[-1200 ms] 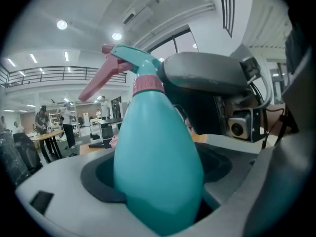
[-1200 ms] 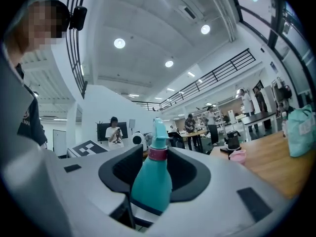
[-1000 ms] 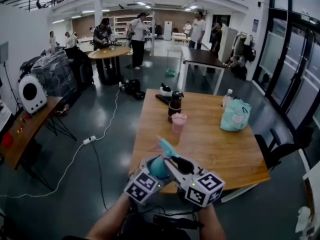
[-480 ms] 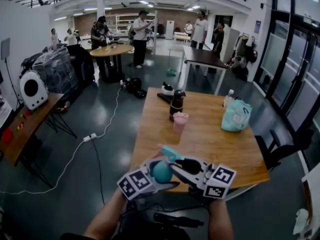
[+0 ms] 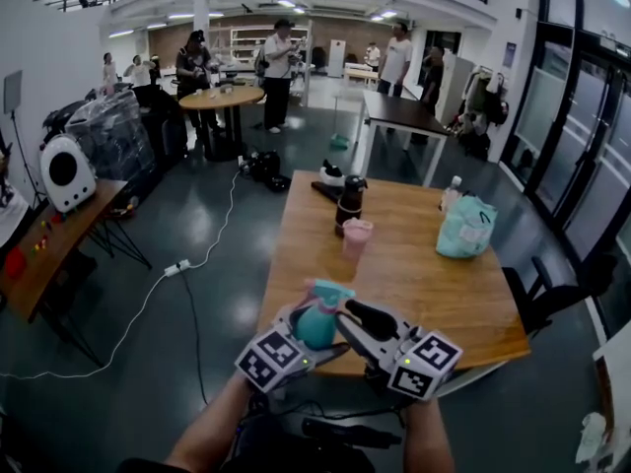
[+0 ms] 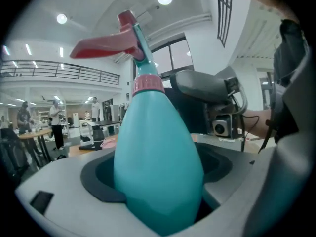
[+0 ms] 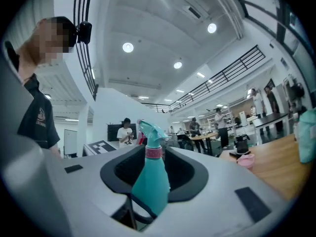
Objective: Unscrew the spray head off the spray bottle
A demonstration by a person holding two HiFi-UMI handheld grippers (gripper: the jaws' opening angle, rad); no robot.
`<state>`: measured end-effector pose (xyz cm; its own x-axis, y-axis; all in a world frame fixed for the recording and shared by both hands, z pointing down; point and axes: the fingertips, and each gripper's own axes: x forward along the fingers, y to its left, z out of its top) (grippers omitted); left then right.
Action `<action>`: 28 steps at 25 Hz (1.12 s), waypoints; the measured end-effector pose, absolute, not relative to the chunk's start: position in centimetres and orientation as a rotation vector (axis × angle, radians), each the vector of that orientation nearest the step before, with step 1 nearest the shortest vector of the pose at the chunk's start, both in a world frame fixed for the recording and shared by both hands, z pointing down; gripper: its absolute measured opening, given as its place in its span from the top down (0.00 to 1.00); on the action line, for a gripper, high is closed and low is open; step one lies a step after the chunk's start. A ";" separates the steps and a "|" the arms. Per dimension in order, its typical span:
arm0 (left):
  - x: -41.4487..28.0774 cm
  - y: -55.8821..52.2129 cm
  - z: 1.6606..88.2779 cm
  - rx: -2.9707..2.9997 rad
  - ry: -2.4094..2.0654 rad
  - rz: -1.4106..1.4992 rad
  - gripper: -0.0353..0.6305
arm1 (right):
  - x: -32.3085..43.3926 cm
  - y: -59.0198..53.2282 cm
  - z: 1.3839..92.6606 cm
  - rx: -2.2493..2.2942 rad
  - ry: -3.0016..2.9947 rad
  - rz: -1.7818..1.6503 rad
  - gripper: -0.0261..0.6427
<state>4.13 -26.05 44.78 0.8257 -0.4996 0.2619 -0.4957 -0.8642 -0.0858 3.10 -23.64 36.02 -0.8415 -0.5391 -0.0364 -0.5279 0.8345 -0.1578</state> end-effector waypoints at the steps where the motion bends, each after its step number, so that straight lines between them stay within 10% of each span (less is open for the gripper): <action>1: 3.9 -26.3 44.9 -2.976 0.850 -0.449 0.30 | 2.9 -23.8 36.1 -0.916 2.932 -0.209 0.77; 28: 6.0 -21.1 43.5 -3.082 0.450 -0.339 0.30 | 2.9 -20.6 35.5 -0.360 2.986 -0.229 0.77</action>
